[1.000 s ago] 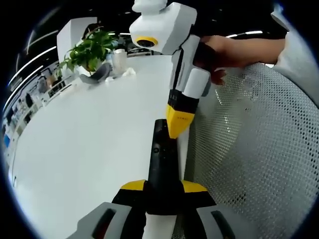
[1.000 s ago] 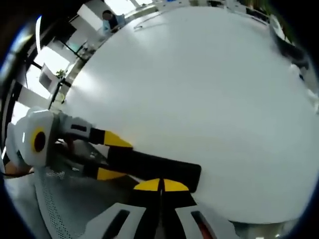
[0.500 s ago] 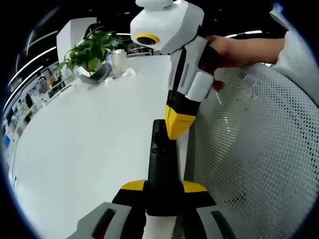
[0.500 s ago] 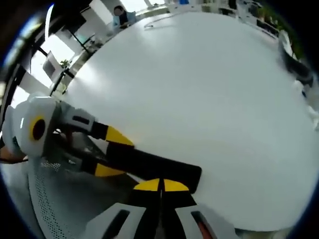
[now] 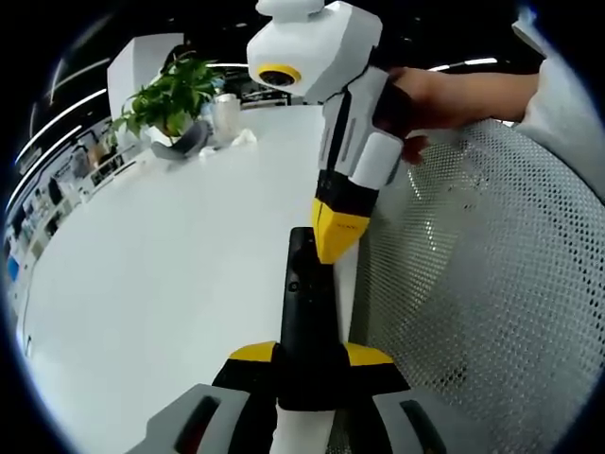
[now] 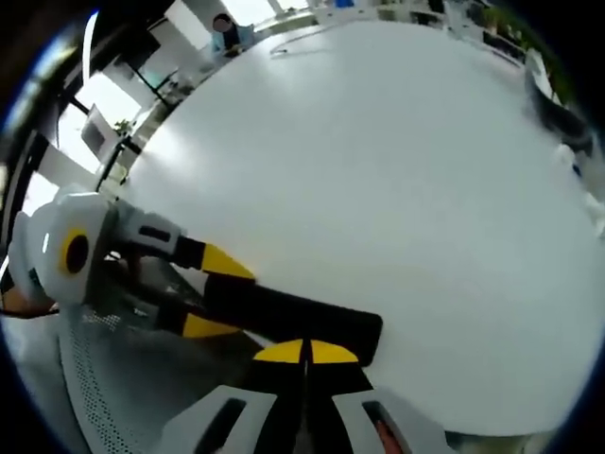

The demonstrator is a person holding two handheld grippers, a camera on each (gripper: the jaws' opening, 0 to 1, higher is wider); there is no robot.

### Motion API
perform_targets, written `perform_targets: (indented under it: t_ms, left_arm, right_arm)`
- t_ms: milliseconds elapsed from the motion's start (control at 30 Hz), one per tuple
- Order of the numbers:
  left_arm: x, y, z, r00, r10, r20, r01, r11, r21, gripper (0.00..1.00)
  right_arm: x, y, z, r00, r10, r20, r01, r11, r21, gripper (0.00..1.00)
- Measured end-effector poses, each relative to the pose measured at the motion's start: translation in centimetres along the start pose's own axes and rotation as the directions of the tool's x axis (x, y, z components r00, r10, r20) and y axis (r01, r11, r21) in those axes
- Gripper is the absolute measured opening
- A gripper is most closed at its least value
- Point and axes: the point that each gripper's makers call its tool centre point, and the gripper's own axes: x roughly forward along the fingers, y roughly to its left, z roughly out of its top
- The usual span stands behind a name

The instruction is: Press the specified remote control buttons in sequence, fully releasing each button before pressing the next.

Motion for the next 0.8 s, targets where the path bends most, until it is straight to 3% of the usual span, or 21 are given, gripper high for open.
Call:
perform_targets:
  t_ms: [300,800]
  left_arm:
    - [0.0,0.0,0.0,1.0,-0.002,0.002,0.002,1.0,0.003,0.24]
    - [0.0,0.0,0.0,1.0,-0.003,0.004,0.003,1.0,0.0,0.24]
  right_arm:
    - [-0.2,-0.2,1.2,0.997,-0.024,0.076,0.026,0.999,-0.03,0.0]
    - [0.3,0.0,1.2,0.995,-0.042,0.086,0.051,0.994,-0.098,0.0]
